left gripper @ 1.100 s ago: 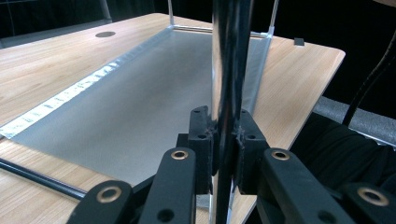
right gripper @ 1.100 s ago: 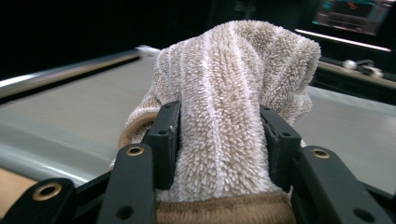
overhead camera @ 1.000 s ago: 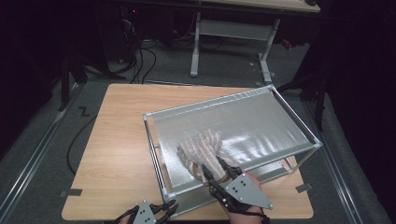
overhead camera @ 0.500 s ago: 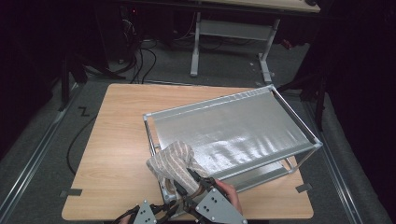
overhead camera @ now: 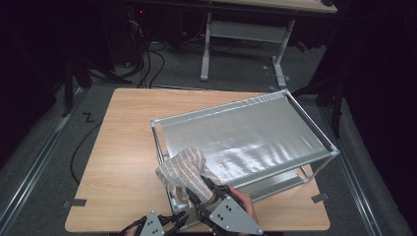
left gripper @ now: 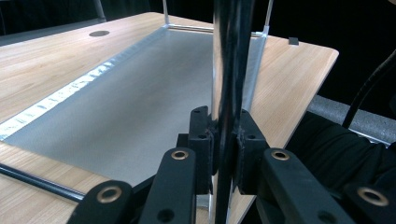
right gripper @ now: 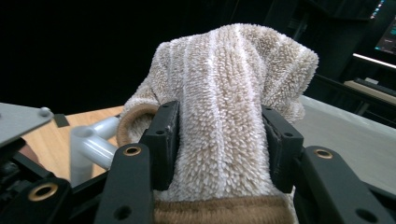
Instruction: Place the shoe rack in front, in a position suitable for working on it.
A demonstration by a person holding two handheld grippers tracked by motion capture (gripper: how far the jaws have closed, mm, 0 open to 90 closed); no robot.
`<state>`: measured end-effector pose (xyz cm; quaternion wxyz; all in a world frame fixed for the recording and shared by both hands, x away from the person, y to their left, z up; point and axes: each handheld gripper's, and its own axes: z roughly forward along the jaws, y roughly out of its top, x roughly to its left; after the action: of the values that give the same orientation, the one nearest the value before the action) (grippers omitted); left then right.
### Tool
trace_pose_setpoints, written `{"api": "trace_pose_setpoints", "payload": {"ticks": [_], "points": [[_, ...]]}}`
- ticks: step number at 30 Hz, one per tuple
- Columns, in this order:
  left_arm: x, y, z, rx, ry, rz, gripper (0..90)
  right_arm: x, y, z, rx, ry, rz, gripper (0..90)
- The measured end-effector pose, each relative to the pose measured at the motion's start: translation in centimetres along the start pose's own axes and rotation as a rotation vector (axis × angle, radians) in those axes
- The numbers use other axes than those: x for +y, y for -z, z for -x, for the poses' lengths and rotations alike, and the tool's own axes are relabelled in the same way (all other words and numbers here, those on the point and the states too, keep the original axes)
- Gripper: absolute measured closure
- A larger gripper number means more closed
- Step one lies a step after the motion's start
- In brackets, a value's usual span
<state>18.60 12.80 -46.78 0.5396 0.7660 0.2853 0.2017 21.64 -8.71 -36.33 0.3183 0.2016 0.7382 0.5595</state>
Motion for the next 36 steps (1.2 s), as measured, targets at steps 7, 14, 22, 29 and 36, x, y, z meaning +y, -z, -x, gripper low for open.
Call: {"api": "trace_pose_setpoints", "payload": {"ticks": [7, 14, 22, 29, 36], "points": [[0.0, 0.0, 0.0, -0.003, 0.001, -0.001, 80.3, -0.3, 0.2, 1.2, -0.029, -0.014, -0.010, 54.5], [0.0, 0.3, -0.4, -0.003, 0.005, -0.007, 80.4, -1.2, 0.9, 3.5, -0.095, -0.046, -0.025, 54.7], [-0.1, 0.6, -1.2, 0.016, 0.015, -0.009, 80.4, -2.4, 1.6, 6.7, -0.176, -0.080, -0.046, 54.7], [-0.4, 1.6, -2.6, 0.066, 0.032, -0.016, 80.4, -3.6, 3.0, 10.1, -0.256, -0.111, -0.060, 54.7], [-0.7, 2.4, -3.9, 0.113, 0.056, -0.014, 80.4, -4.9, 5.2, 13.3, -0.354, -0.121, -0.071, 54.8]]}}
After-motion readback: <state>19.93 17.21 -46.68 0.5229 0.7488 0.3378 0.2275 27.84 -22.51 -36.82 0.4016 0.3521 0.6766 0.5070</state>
